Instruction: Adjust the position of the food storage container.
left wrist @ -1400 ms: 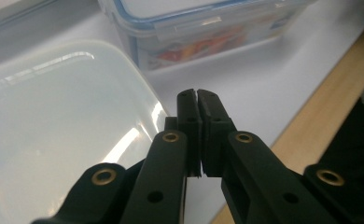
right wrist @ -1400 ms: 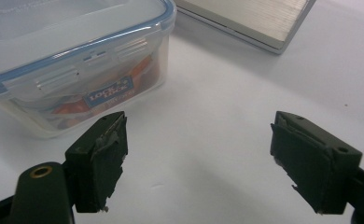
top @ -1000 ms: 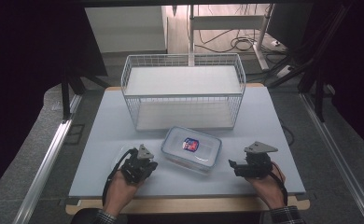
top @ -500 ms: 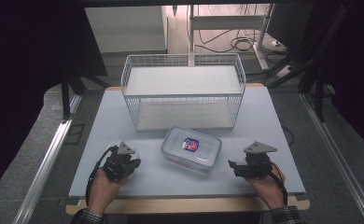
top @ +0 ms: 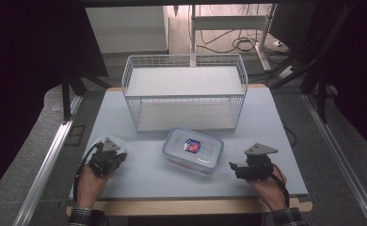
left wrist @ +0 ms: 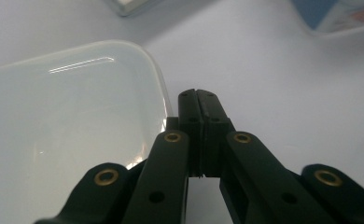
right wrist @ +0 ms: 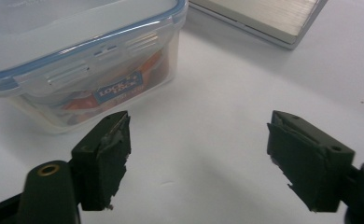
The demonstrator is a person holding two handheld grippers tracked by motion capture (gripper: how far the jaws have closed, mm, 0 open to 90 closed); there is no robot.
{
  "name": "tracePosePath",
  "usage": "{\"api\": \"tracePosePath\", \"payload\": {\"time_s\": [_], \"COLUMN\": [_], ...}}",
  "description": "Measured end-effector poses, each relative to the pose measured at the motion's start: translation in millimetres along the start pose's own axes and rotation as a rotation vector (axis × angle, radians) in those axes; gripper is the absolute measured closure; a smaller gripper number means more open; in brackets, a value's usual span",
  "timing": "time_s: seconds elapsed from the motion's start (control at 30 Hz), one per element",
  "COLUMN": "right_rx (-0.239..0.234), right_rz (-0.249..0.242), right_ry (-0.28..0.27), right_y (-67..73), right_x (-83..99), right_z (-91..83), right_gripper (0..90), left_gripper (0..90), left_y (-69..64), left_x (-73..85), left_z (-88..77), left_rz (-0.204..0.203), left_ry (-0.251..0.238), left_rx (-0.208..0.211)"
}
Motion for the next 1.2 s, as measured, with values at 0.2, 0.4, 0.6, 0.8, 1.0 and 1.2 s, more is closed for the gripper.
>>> {"api": "tracePosePath", "payload": {"time_s": [0.2, 0.4, 0.6, 0.8, 1.0, 1.2], "right_rx": [-0.027, -0.042, -0.11, -0.167, -0.162, -0.137], "right_rz": [0.02, 0.042, 0.037, 0.024, -0.014, -0.015], "right_ry": [0.015, -0.004, 0.03, 0.041, 0.068, 0.081], "right_y": [2.3, 4.8, 8.6, 17.4, 23.4, 15.0], "right_x": [-1.5, -5.0, -9.0, -13.8, -17.9, -24.7], "right_z": [-2.6, -7.7, -7.7, -2.4, 11.1, 23.9], "right_gripper": [32.6, 46.2, 73.6, 86.5, 85.1, 85.7], "left_gripper": [89.6, 85.8, 88.8, 89.7, 90.0, 90.0], "left_y": [-8.0, -32.0, -50.2, -56.4, -54.9, -63.3], "left_x": [-11.7, -35.9, -66.9, -80.1, -76.7, -76.4], "left_z": [-7.2, 0.3, 30.6, 60.8, 59.2, 55.6], "left_rz": [0.015, 0.07, 0.09, 0.09, 0.042, 0.032], "left_ry": [-0.082, -0.148, -0.134, -0.11, -0.115, -0.1], "left_rx": [0.001, 0.053, 0.085, 0.12, 0.162, 0.179]}}
Point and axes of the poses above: each handheld gripper's, and its own axes: z roughly forward along the jaws, x roughly out of its underside, y roughly to its left, the point moved 2 cm from there along z, roughly forward along the jaws, and after that the axes turned 9 degrees about z, right-handed, at the moved point
